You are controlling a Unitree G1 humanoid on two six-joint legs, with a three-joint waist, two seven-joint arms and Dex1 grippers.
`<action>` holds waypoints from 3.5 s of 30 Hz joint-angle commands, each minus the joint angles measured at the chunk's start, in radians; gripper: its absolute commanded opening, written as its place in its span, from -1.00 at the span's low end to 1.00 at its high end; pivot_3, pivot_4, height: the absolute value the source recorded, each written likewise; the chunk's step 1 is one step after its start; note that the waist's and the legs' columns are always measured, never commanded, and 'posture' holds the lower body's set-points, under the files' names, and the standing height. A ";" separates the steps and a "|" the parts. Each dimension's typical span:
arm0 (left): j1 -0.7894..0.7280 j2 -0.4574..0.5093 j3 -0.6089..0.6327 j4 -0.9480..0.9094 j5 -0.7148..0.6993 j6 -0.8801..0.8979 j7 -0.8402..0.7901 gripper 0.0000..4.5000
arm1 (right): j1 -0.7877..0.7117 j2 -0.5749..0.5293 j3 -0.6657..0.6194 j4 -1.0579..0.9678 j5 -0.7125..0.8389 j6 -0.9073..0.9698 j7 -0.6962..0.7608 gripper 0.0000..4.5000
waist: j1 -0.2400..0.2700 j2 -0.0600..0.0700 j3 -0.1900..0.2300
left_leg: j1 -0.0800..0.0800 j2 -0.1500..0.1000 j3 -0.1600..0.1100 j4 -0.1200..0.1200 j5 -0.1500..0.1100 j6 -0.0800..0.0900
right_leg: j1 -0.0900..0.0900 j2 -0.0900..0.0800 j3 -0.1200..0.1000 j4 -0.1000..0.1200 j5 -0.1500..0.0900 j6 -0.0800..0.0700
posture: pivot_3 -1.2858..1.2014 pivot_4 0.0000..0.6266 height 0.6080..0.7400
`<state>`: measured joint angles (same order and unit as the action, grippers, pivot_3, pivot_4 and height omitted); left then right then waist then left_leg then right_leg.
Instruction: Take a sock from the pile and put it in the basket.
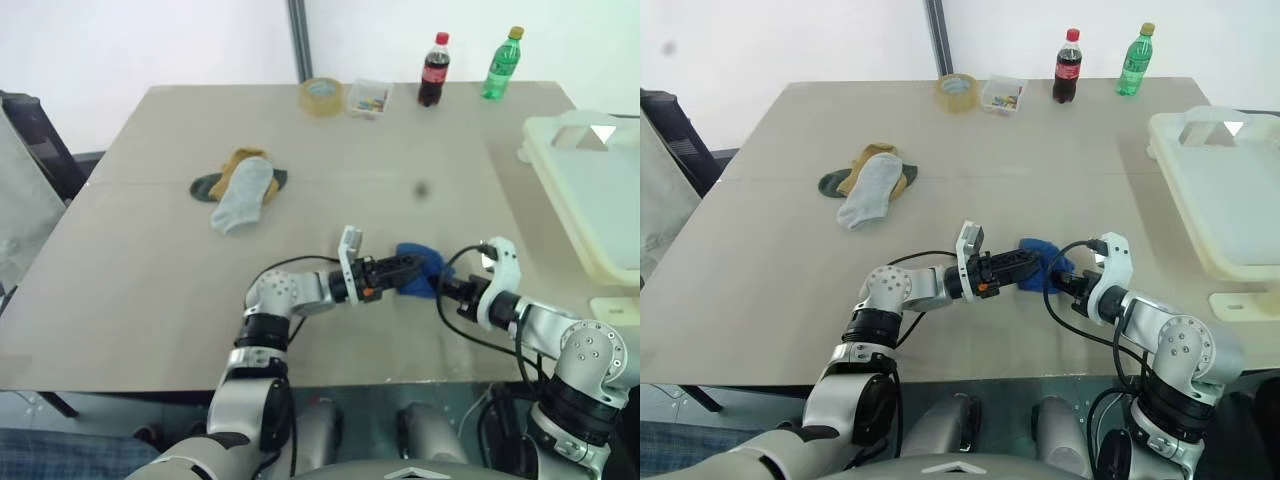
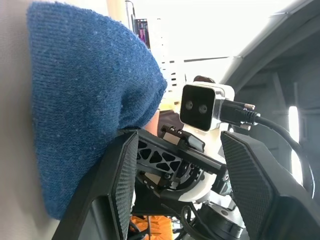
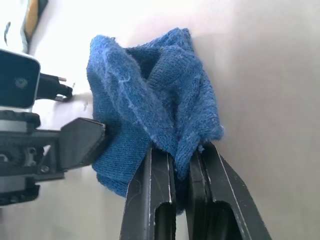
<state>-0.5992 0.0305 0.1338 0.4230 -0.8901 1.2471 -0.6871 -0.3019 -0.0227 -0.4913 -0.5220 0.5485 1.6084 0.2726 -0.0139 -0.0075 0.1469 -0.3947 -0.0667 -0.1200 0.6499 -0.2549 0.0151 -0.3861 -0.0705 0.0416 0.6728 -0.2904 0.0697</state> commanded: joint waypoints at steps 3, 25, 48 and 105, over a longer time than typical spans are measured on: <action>0.115 0.090 -0.224 -0.258 0.245 -0.377 -0.108 0.28 | -0.020 -0.003 -0.028 0.004 0.013 0.006 -0.003 -0.99 | -0.004 0.001 0.000 | 0.000 0.000 0.001 -0.001 0.001 -0.002 | -0.001 0.000 0.002 0.000 0.000 0.000 | 0.03 -0.52 1.00; 0.312 0.243 -0.416 -0.450 0.696 -1.160 -0.151 0.28 | -0.003 -0.154 -0.038 -0.015 0.101 0.006 0.002 -0.99 | 0.001 0.002 0.001 | -0.006 0.001 0.004 -0.005 -0.001 0.001 | -0.008 -0.001 0.003 -0.002 0.000 -0.001 | 0.03 -0.52 1.00; 0.356 0.140 -0.365 -0.420 0.547 -1.274 -0.243 0.28 | -0.085 -0.479 -0.160 -0.073 0.493 0.006 -0.068 -0.99 | 0.001 0.002 0.002 | -0.006 0.001 0.004 -0.001 -0.001 0.003 | -0.006 0.003 0.002 0.000 0.000 0.000 | 0.03 -0.52 1.00; 0.247 0.125 -0.336 -0.447 0.498 -1.116 -0.199 0.28 | -0.052 -1.103 -0.136 0.341 0.118 -0.545 0.466 1.00 | 0.003 0.008 0.007 | -0.004 0.002 0.007 0.002 -0.002 0.008 | 0.001 0.003 0.002 -0.005 0.000 0.000 | 0.03 -0.52 1.00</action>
<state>-0.3580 0.1510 -0.2054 0.0229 -0.3888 0.1307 -0.8894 -0.3915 -1.1583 -0.5505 -0.0441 0.5964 1.0318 0.7126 -0.0107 0.0004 0.1535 -0.3987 -0.0645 -0.1134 0.6527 -0.2569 0.0227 -0.3849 -0.0673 0.0431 0.6677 -0.2901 0.0701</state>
